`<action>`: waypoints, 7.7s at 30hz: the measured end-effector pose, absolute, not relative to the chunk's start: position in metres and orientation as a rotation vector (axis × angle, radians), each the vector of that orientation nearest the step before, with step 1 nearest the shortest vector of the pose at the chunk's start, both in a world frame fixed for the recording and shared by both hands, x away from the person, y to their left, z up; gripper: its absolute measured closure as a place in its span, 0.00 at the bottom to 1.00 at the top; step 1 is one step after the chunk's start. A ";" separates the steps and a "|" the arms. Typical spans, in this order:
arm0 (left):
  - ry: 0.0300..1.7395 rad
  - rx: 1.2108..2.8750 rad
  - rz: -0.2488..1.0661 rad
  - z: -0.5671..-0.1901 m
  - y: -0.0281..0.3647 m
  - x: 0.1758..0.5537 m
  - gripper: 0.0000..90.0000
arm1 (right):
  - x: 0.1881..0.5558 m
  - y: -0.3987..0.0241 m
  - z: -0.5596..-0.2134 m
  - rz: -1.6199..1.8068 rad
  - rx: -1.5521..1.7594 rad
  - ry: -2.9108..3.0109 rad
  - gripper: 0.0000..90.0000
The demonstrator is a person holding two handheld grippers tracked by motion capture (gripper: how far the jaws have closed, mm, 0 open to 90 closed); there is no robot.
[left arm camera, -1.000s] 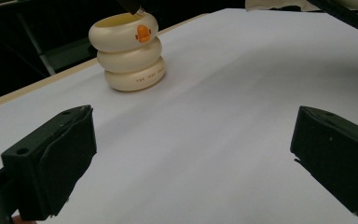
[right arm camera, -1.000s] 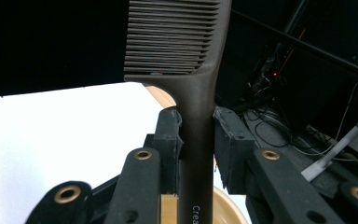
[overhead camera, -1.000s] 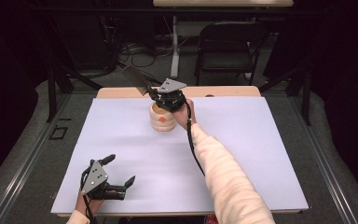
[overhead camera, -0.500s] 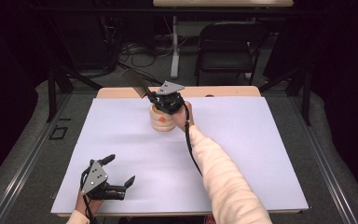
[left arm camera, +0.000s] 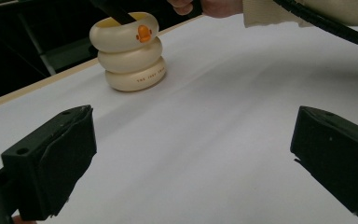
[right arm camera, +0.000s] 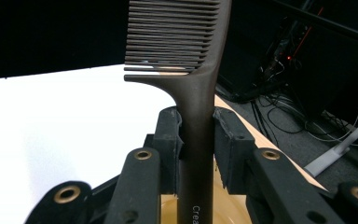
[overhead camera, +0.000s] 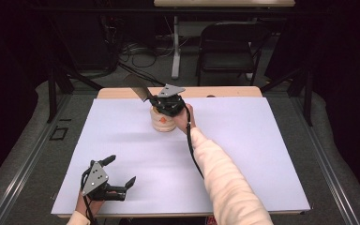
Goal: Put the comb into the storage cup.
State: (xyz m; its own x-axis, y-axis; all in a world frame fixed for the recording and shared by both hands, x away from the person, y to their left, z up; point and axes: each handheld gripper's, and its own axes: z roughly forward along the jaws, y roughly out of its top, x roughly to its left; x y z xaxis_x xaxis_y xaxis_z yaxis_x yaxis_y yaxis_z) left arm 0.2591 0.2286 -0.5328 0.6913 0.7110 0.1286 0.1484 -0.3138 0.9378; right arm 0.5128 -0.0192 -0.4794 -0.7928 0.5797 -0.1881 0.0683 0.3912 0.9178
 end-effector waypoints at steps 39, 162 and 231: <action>0.676 1.834 0.657 -0.533 0.229 0.259 0.00 | 0.519 -0.019 -0.490 1.296 0.600 2.269 0.80; 0.681 1.848 0.666 -0.534 0.226 0.260 0.00 | 0.413 -0.151 -0.493 1.279 0.822 2.410 0.02; 0.681 1.857 0.671 -0.533 0.228 0.259 0.00 | 0.297 -0.214 -0.514 1.191 0.814 2.407 0.00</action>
State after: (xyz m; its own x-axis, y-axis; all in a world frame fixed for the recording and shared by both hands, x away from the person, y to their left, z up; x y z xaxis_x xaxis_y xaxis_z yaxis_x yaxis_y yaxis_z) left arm 0.2586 0.2276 -0.5334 0.6868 0.7124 0.1440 0.1537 -0.3361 0.9292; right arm 0.2971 -0.2144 -0.5142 -0.7807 0.6234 -0.0431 0.3438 0.4860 0.8035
